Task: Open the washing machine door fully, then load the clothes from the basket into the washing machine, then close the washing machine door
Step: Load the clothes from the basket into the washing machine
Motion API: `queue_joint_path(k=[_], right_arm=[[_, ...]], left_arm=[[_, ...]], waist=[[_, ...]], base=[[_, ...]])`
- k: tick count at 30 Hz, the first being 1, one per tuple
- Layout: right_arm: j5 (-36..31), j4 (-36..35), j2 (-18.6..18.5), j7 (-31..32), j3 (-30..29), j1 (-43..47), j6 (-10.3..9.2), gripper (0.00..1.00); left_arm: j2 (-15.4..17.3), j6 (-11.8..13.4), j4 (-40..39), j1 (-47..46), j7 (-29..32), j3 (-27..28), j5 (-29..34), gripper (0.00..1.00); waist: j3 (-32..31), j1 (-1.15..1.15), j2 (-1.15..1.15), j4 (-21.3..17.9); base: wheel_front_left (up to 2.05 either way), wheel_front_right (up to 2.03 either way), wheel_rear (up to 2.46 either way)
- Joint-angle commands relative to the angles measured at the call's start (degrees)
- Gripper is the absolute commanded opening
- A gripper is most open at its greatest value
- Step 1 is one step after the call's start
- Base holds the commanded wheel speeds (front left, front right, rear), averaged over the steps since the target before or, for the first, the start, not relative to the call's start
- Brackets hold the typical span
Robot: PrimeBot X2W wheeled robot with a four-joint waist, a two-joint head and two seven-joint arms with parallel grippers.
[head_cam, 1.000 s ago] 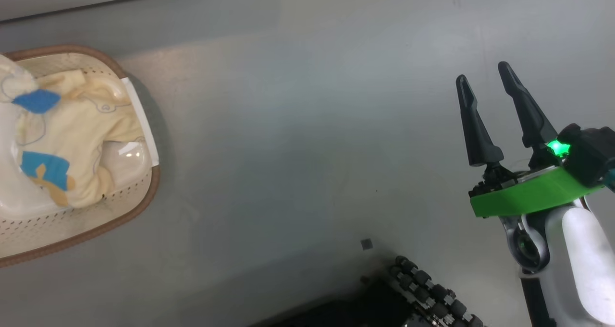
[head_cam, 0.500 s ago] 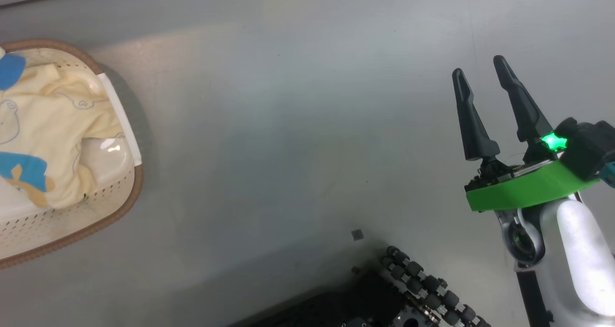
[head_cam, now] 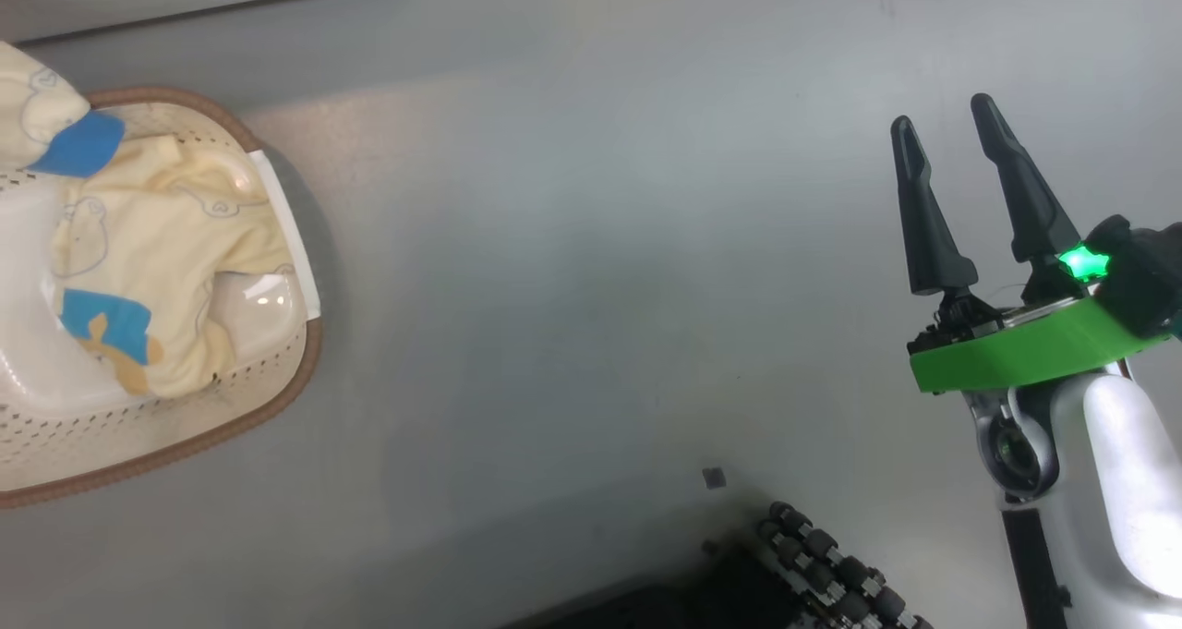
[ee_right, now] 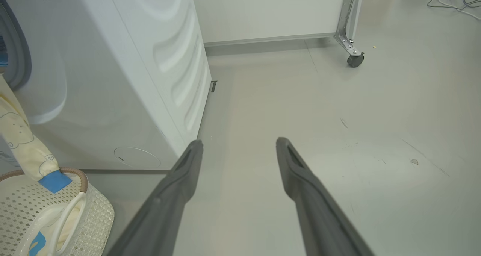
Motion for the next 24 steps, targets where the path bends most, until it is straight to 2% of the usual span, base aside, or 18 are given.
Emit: queue_joint_path(k=[1, 6, 11, 13, 24], right_arm=[[-0.2, -1.3, -0.7, -0.4, 0.4, 1.3, 0.21, 1.00], [-0.6, -1.6, -0.7, 0.1, -0.6, 2.2, 0.21, 1.00], [-1.2, -2.1, -0.7, 0.9, -1.7, 3.6, 0.21, 1.00], [-1.6, -2.5, -0.7, 1.2, -2.5, 4.3, 0.21, 1.00], [-4.0, -4.0, -0.7, 3.8, -4.5, 8.1, 0.21, 1.00]], left_arm=[[2.5, -0.3, -1.4, 1.6, -0.9, 0.6, -0.4, 1.00], [1.7, 0.2, -3.7, 8.8, -3.9, 1.1, -1.4, 1.00], [0.5, 2.7, -10.3, 18.0, -5.2, 2.8, -2.1, 1.00], [-1.0, 3.4, -14.2, 22.4, -5.4, 3.7, -2.8, 1.00], [-8.7, 12.0, -40.8, 50.4, -5.4, 8.0, 1.0, 1.00]], waist=[[-1.5, 0.00, 0.00, 0.9], [-4.5, 0.00, 0.00, 2.2], [-8.0, 0.00, 0.00, 3.6], [-9.2, 0.00, 0.00, 4.5], [-18.5, 0.00, 0.00, 8.5]], base=[[0.00, 0.00, 0.00], [0.00, 0.00, 0.00], [0.00, 0.00, 0.00], [0.00, 0.00, 0.00], [0.00, 0.00, 0.00]])
